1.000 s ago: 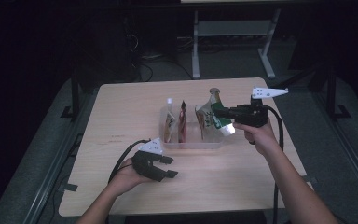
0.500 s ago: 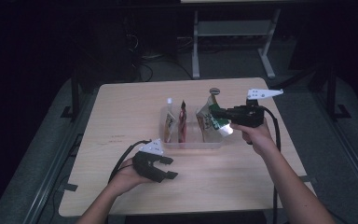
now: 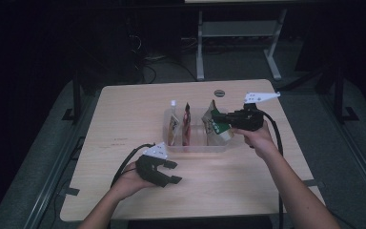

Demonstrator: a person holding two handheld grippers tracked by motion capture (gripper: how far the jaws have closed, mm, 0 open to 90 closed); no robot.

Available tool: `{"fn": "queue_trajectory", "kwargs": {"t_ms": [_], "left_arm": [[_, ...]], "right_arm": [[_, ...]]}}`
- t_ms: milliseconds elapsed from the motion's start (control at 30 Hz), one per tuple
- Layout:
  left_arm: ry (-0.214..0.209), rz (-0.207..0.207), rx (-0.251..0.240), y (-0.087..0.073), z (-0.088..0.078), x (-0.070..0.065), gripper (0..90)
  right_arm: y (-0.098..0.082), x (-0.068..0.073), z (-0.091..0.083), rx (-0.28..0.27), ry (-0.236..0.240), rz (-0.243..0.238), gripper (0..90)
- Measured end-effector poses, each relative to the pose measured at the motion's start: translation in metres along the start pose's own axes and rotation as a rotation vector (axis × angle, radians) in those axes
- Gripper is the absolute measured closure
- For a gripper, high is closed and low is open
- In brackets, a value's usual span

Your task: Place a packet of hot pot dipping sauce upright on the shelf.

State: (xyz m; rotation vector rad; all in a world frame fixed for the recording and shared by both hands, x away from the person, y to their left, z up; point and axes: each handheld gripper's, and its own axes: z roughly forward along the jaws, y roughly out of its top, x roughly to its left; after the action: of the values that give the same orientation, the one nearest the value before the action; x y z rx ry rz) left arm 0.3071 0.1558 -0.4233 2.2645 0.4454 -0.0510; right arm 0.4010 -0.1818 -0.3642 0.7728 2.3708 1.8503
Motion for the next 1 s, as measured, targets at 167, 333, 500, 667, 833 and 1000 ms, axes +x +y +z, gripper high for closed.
{"fn": "queue_trajectory", "kwargs": {"t_ms": [167, 333, 500, 667, 833, 1000], "left_arm": [[0.000, 0.002, 0.006, 0.000, 0.000, 0.000, 39.7], [0.001, 0.008, 0.009, 0.000, 0.001, 0.000, 39.7], [0.000, 0.002, 0.009, 0.000, 0.001, 0.001, 39.7], [-0.002, 0.004, 0.009, 0.000, 0.001, 0.001, 39.7], [-0.001, 0.004, 0.008, 0.000, 0.001, 0.001, 39.7], [0.004, 0.008, 0.008, 0.000, -0.001, 0.002, 39.7]], "right_arm": [[0.000, -0.001, 0.002, 0.000, -0.008, 0.002, 88.4], [0.001, -0.002, 0.001, -0.010, -0.023, 0.007, 84.1], [0.001, -0.003, -0.002, -0.007, -0.042, 0.006, 76.3], [0.001, -0.002, -0.007, -0.014, -0.058, 0.005, 72.4], [0.002, 0.000, -0.010, -0.003, -0.072, -0.010, 70.2], [0.003, 0.005, -0.019, -0.006, -0.081, -0.026, 63.6]]}}
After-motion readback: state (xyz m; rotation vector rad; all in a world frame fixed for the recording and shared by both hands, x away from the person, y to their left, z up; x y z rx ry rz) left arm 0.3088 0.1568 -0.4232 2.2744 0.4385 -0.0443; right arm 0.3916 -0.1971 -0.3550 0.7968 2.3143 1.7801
